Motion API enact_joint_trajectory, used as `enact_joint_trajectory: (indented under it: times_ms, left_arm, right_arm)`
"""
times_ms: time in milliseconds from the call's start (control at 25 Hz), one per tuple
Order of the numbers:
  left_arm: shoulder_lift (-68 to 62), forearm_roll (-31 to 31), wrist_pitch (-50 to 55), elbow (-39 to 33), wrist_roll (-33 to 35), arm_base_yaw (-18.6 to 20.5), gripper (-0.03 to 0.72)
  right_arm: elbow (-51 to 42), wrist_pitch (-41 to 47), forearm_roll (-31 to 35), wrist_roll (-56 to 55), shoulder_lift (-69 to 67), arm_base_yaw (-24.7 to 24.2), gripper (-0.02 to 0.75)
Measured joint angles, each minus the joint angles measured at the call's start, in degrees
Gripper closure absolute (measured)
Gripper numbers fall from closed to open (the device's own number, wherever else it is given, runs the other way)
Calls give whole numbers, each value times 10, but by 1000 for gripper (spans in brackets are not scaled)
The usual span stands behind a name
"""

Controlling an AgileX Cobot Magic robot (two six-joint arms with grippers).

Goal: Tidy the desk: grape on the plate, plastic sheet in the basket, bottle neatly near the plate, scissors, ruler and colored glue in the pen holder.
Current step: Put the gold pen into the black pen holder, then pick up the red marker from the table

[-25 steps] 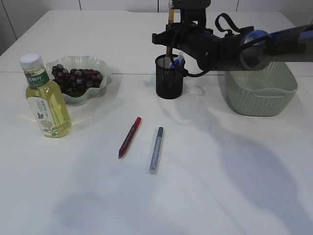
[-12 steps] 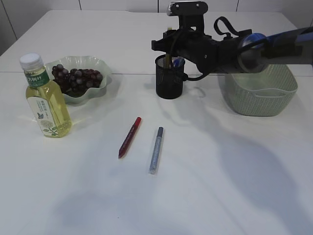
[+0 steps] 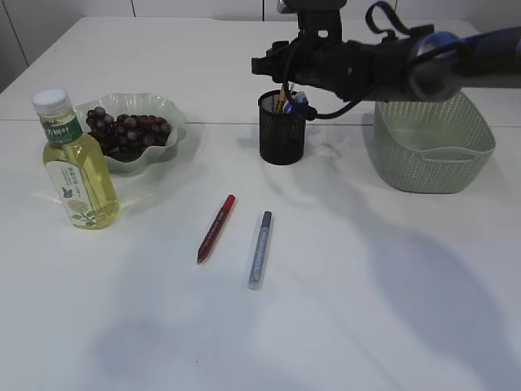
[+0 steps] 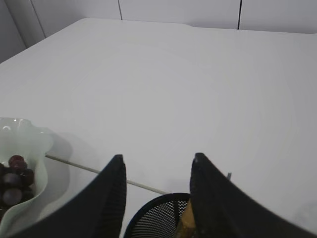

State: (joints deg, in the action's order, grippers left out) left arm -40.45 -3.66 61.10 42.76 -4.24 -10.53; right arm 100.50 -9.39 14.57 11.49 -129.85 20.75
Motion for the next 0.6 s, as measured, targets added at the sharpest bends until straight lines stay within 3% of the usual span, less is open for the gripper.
enact_joint_trajectory:
  times_ms: [600]
  left_arm:
    - [0,10,0,0,22,0,379]
  right_arm:
    - [27,460,108,0,205,0,384]
